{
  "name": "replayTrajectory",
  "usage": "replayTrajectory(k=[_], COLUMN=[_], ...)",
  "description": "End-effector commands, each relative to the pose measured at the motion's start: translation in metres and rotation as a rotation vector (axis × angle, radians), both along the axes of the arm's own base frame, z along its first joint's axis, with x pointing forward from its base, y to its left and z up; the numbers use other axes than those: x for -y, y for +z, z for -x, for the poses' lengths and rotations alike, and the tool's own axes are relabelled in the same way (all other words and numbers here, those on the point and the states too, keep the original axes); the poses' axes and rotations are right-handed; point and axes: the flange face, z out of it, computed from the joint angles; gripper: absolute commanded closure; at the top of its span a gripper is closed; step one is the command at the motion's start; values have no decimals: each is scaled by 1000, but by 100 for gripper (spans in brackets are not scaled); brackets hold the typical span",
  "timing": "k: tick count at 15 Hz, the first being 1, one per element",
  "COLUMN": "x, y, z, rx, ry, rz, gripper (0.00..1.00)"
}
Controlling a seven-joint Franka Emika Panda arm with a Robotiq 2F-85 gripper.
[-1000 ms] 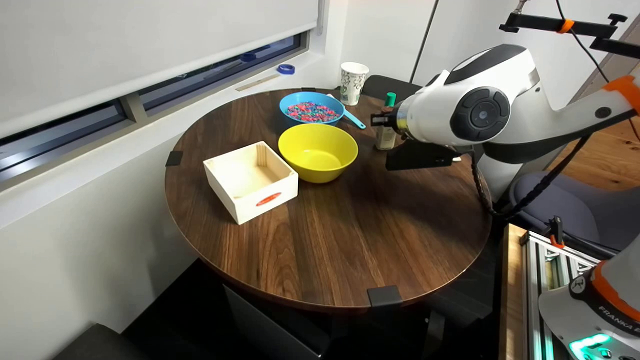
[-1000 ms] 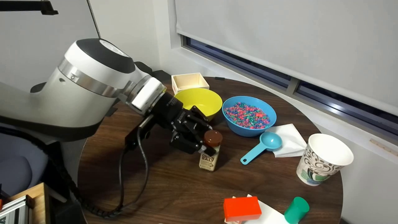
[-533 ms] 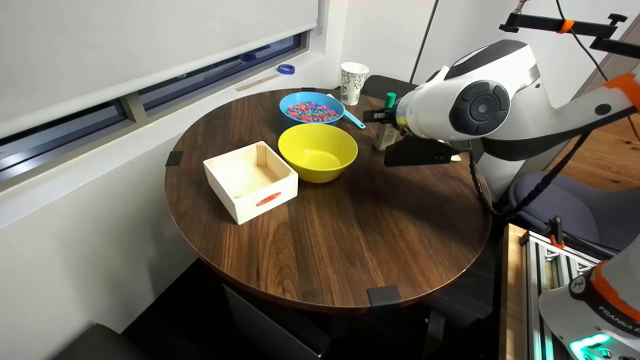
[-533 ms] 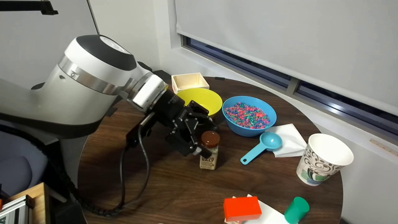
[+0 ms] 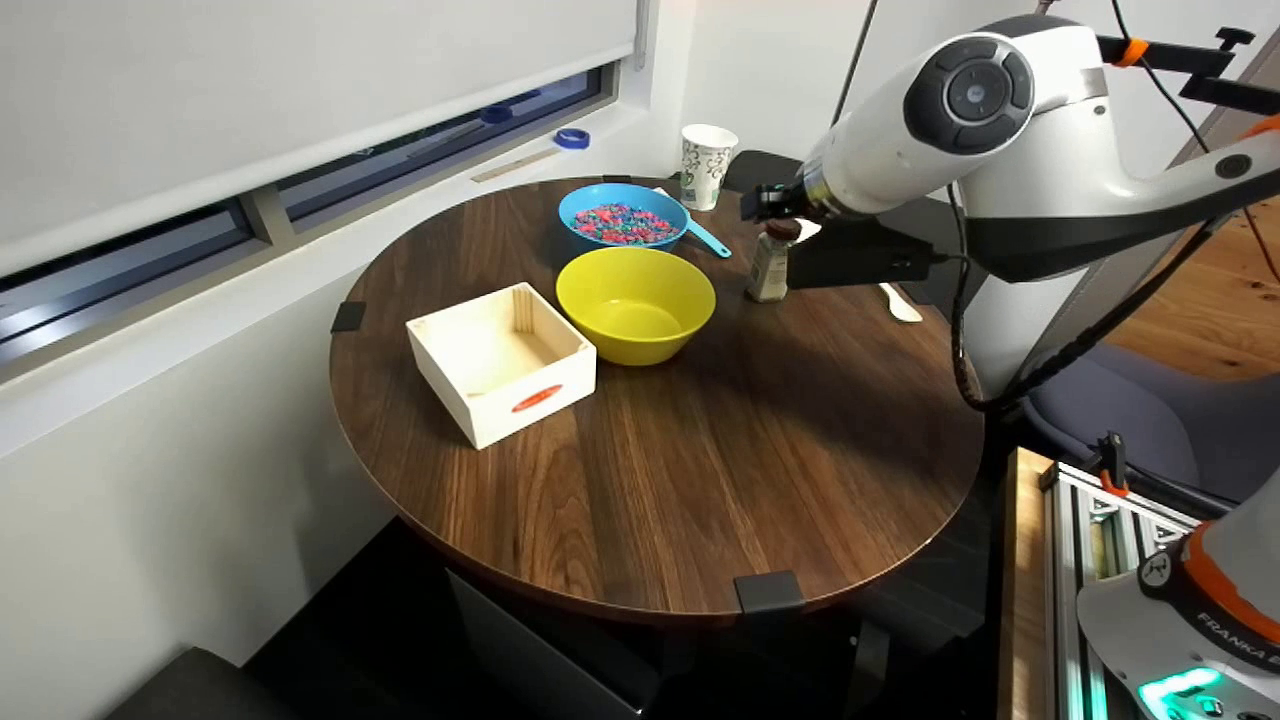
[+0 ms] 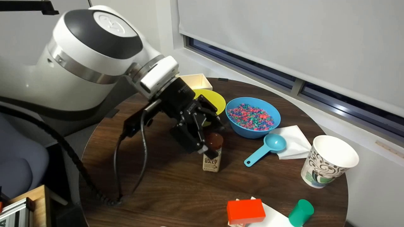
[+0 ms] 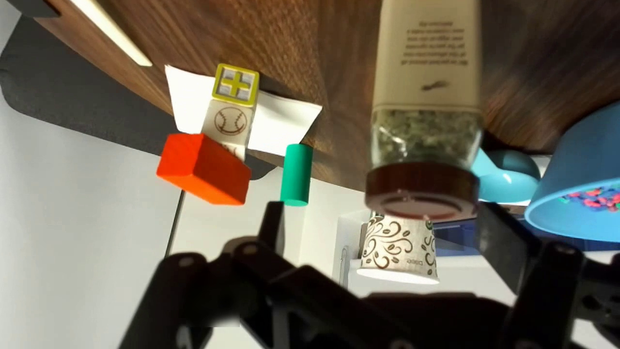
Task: Turn the salt bottle upright
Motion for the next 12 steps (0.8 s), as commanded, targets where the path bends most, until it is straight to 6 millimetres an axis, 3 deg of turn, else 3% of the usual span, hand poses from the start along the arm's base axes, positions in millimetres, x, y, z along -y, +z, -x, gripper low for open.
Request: replayTrajectory(k=[1,12], x=[6,27], y=[28,95], z=[2,13], rx=[-30,-133], ry=[32,125], rz=[-87,-458], gripper=[0,0])
